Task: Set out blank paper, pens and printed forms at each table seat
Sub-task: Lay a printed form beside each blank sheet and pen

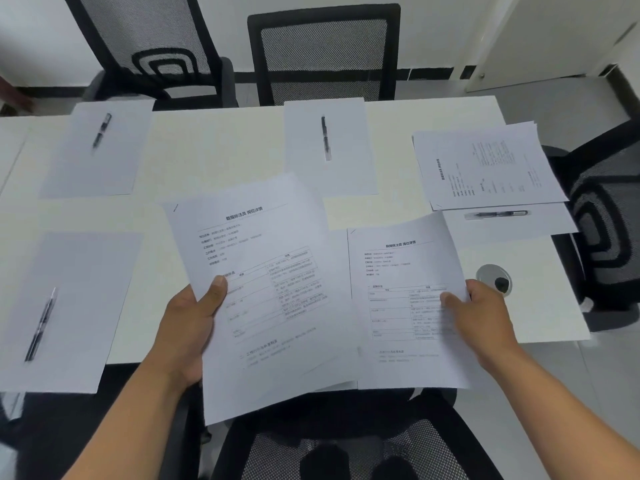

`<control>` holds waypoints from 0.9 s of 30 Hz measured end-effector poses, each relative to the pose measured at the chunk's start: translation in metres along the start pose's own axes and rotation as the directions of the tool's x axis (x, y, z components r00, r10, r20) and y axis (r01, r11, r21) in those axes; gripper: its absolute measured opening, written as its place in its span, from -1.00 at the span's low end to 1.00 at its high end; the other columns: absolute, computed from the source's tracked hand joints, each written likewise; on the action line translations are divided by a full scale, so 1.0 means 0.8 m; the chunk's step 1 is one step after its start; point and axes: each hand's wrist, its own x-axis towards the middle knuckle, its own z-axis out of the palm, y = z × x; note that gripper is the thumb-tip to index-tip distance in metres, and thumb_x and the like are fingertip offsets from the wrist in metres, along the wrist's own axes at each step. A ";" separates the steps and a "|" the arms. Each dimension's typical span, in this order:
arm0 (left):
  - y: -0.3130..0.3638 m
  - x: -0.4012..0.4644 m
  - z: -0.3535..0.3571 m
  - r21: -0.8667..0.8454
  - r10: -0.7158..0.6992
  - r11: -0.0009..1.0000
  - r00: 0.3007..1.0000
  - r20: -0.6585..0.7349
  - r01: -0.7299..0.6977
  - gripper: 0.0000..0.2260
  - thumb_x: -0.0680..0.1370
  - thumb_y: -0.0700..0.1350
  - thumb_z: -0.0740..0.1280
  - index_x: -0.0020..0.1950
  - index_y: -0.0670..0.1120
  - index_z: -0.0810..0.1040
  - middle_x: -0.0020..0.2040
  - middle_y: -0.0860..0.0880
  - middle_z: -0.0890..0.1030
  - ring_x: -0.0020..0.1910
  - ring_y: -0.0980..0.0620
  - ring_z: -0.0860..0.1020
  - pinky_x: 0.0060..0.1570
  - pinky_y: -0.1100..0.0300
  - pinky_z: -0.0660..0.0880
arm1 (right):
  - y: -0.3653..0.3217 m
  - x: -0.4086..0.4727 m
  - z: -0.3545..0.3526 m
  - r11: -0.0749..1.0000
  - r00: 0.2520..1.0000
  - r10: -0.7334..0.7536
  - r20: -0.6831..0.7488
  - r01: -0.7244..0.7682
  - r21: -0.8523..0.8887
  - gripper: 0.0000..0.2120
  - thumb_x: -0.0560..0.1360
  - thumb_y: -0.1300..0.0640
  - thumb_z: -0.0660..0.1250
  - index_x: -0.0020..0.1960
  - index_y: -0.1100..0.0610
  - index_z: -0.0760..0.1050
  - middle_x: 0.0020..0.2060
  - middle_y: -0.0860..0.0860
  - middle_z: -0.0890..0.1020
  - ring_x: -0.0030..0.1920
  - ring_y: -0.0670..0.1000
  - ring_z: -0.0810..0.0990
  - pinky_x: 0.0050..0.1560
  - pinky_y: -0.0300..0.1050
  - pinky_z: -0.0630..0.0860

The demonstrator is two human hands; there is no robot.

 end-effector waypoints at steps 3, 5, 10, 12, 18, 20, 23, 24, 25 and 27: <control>-0.005 0.001 0.005 0.011 -0.009 1.000 1.000 0.026 0.009 -0.75 0.71 0.02 0.38 0.33 -0.03 0.69 0.16 -0.09 0.80 0.07 -0.18 0.79 0.08 -0.15 0.68 | 0.000 0.000 0.004 1.000 1.000 -0.006 0.003 0.006 -0.012 -0.83 0.65 0.08 0.41 -0.06 0.15 0.55 -0.13 0.09 0.66 -0.17 0.16 0.60 -0.17 0.02 0.45; -0.008 0.002 0.008 0.016 -0.017 1.000 0.999 0.042 0.016 -0.74 0.70 0.02 0.39 0.34 -0.04 0.69 0.17 -0.11 0.80 0.10 -0.21 0.79 0.12 -0.20 0.67 | -0.001 0.002 0.007 1.000 1.000 -0.006 0.000 0.006 -0.015 -0.85 0.64 0.09 0.41 -0.07 0.13 0.54 -0.15 0.08 0.65 -0.19 0.14 0.59 -0.19 0.01 0.43; -0.016 0.004 0.015 0.011 -0.047 0.999 0.995 0.091 0.046 -0.70 0.69 0.03 0.40 0.36 -0.06 0.69 0.22 -0.16 0.78 0.17 -0.28 0.76 0.24 -0.36 0.63 | -0.006 0.000 0.014 0.999 1.000 0.002 -0.020 -0.003 -0.040 -0.84 0.64 0.14 0.40 -0.09 0.13 0.50 -0.18 0.05 0.62 -0.23 0.08 0.54 -0.26 -0.04 0.37; -0.017 0.005 0.019 0.014 -0.048 0.999 0.993 0.107 0.047 -0.70 0.69 0.04 0.40 0.37 -0.05 0.69 0.23 -0.16 0.77 0.18 -0.28 0.76 0.26 -0.38 0.62 | -0.010 -0.003 0.014 0.999 1.000 0.003 -0.022 -0.004 -0.035 -0.87 0.64 0.14 0.39 -0.05 0.14 0.52 -0.15 0.06 0.63 -0.22 0.07 0.55 -0.27 -0.04 0.37; -0.016 0.003 0.032 0.005 -0.062 0.998 0.989 0.132 0.062 -0.71 0.69 0.02 0.40 0.36 -0.07 0.70 0.21 -0.17 0.78 0.15 -0.28 0.77 0.22 -0.34 0.64 | -0.021 -0.009 0.013 1.000 1.000 -0.008 -0.016 0.007 -0.021 -0.76 0.54 -0.04 0.46 0.11 0.08 0.56 0.02 0.04 0.66 -0.04 0.08 0.63 -0.18 -0.04 0.47; -0.015 0.000 0.035 0.006 -0.067 0.998 0.987 0.143 0.067 -0.71 0.70 0.01 0.39 0.36 -0.08 0.69 0.21 -0.17 0.78 0.15 -0.27 0.77 0.22 -0.32 0.65 | -0.023 -0.010 0.015 0.993 0.999 -0.028 -0.039 0.023 -0.117 -0.52 0.48 -0.15 0.48 0.32 0.05 0.55 0.27 0.09 0.58 0.31 0.23 0.53 0.15 0.17 0.59; -0.014 -0.006 0.039 0.002 -0.072 0.997 0.986 0.153 0.072 -0.72 0.70 0.01 0.39 0.35 -0.07 0.70 0.20 -0.16 0.78 0.14 -0.26 0.77 0.20 -0.29 0.66 | -0.043 -0.028 0.013 0.980 0.996 -0.061 -0.062 0.048 -0.191 -0.33 0.58 -0.06 0.52 0.59 0.09 0.36 0.53 0.13 0.31 0.56 0.24 0.22 0.50 0.28 0.38; -0.013 -0.009 0.040 -0.008 -0.075 0.997 0.985 0.155 0.077 -0.72 0.70 0.01 0.39 0.35 -0.07 0.70 0.20 -0.16 0.78 0.14 -0.26 0.77 0.20 -0.29 0.66 | -0.051 -0.034 0.013 0.983 0.993 -0.105 -0.052 0.096 -0.155 -0.37 0.59 -0.05 0.51 0.57 0.07 0.38 0.51 0.09 0.34 0.53 0.17 0.30 0.46 0.19 0.43; -0.011 -0.011 0.041 -0.019 -0.077 0.997 0.985 0.154 0.081 -0.72 0.70 0.01 0.40 0.34 -0.07 0.70 0.20 -0.17 0.78 0.15 -0.26 0.77 0.20 -0.30 0.66 | -0.057 -0.040 0.015 0.987 0.990 -0.141 -0.028 0.138 -0.087 -0.46 0.61 -0.05 0.49 0.52 0.03 0.43 0.46 0.03 0.42 0.44 0.07 0.43 0.33 0.03 0.50; -0.006 -0.016 0.042 -0.037 -0.073 0.996 0.985 0.156 0.080 -0.72 0.70 0.00 0.40 0.35 -0.08 0.70 0.20 -0.17 0.78 0.15 -0.27 0.77 0.21 -0.31 0.66 | -0.083 -0.060 0.018 0.979 0.978 -0.198 0.057 0.195 0.052 -0.70 0.65 -0.06 0.44 0.34 -0.03 0.56 0.26 -0.08 0.60 0.19 -0.10 0.60 0.07 -0.18 0.50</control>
